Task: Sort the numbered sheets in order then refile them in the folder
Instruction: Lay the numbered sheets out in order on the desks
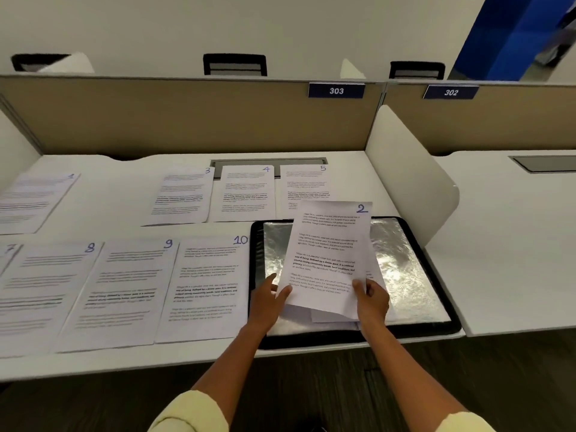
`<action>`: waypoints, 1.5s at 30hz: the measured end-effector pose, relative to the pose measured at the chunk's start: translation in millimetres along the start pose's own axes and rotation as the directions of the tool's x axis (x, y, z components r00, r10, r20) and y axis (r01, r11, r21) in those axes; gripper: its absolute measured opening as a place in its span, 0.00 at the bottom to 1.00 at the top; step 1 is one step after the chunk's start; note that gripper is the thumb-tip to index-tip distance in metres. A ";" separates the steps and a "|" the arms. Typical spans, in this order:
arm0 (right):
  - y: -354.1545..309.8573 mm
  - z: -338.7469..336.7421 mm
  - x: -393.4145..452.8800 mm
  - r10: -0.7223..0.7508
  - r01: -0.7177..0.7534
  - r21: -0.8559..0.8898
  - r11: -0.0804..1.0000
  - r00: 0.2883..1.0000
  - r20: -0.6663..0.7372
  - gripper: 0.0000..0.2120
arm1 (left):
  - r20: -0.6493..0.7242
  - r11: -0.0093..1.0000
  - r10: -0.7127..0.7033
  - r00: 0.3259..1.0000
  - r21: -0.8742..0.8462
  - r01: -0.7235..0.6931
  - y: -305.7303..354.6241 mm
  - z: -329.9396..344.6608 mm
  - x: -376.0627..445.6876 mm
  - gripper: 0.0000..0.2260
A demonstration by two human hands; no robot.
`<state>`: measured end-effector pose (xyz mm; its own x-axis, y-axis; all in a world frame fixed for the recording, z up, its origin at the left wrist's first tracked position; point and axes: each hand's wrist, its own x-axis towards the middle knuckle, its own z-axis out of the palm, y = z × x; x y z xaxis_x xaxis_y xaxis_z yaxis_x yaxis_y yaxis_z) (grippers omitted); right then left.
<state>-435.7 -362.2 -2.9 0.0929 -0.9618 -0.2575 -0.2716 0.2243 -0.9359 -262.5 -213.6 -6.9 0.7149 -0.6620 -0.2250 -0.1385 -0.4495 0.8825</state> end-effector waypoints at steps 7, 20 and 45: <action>-11.2 66.0 -53.2 -0.022 0.021 0.022 1.000 0.998 0.066 0.05 | -0.025 0.976 -0.123 0.992 -0.185 0.116 -35.4 -83.8 -7.1 0.04; -7.8 207.7 -163.6 -0.064 0.062 0.014 0.998 0.951 0.302 0.07 | -0.188 0.912 -0.270 0.944 -0.365 0.188 -132.4 -246.5 -30.4 0.05; -37.0 447.5 -193.9 -0.169 0.297 -0.151 0.943 0.817 0.552 0.10 | -0.454 0.868 -0.416 0.788 -0.456 0.196 -197.3 -441.9 54.8 0.07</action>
<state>-15.0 -113.9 -25.9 0.6506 -0.7366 -0.1850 -0.3729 -0.0976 -0.9227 106.9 103.8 -10.9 0.9319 -0.0625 -0.3572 0.3323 -0.2470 0.9102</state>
